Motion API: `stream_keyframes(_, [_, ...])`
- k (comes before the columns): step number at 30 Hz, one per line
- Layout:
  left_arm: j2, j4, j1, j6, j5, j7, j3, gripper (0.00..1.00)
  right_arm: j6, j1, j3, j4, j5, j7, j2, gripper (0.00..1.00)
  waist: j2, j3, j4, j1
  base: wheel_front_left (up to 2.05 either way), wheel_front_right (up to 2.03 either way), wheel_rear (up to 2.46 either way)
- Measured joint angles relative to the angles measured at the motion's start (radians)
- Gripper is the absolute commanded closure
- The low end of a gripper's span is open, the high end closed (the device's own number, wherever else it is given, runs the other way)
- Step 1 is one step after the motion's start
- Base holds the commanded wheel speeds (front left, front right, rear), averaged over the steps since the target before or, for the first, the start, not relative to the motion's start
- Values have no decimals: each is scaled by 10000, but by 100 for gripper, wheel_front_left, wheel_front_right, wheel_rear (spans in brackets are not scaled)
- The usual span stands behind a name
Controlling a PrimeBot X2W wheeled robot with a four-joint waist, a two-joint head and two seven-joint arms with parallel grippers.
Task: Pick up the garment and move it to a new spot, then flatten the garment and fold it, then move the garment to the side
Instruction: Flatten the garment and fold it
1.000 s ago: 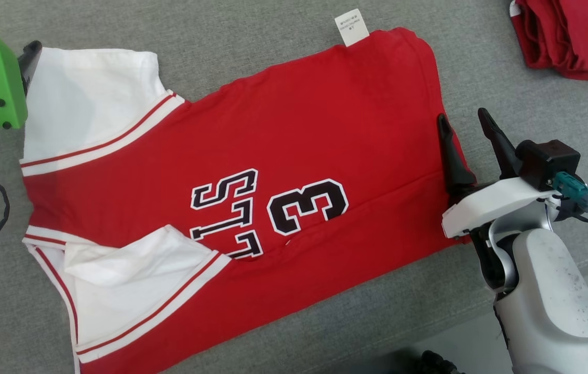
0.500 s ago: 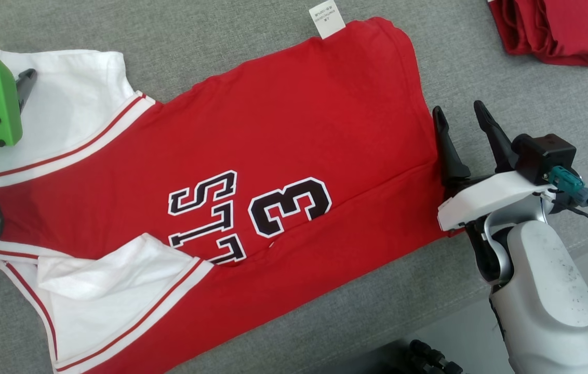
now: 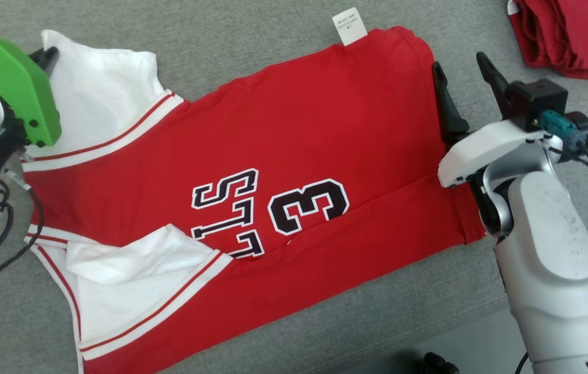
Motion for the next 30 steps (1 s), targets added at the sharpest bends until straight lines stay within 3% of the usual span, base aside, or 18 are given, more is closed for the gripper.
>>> stream_keyframes(8, [-650, -435, 173, -211, -196, -913, -727, 100, 2, -1765, 472, 1962, -857, 1174, -1225, 0, 0, -338, 864, 0, 0, 0, 0])
stream_keyframes(16, [-788, -782, 384, -272, -523, -1398, -1440, 100, 0, -2516, 1747, 3381, -316, 1875, -1948, 0, 0, -638, 1774, 0, 0, 0, 0])
stream_keyframes(22, [-746, -809, 382, -278, -667, -1603, -1699, 100, 2, -2964, 2320, 4226, 194, 2537, -2150, 0, 0, -780, 2132, 0, 0, 0, 0])
stream_keyframes(23, [-738, -803, 378, -278, -686, -1643, -1730, 100, 2, -3039, 2408, 4360, 305, 2675, -2176, 24, 0, -789, 2162, -1, 0, 0, 0])
stream_keyframes(24, [-721, -792, 373, -278, -696, -1657, -1751, 100, 2, -3122, 2485, 4451, 424, 2711, -2207, 56, 0, -790, 2182, 0, 0, 0, 0])
stream_keyframes(27, [-685, -725, 348, -278, -731, -1756, -1799, 100, 2, -3296, 2683, 4633, 732, 2750, -2261, 75, 0, -775, 2184, 0, 0, 0, 0])
stream_keyframes(29, [-671, -677, 328, -278, -757, -1833, -1825, 100, 2, -3349, 2767, 4753, 871, 2746, -2309, 100, 0, -781, 2172, 0, 0, 0, 0])
stream_keyframes(30, [-658, -650, 316, -278, -777, -1887, -1829, 100, 2, -3363, 2769, 4809, 959, 2663, -2336, 100, 0, -788, 2160, -1, 0, 0, 0])
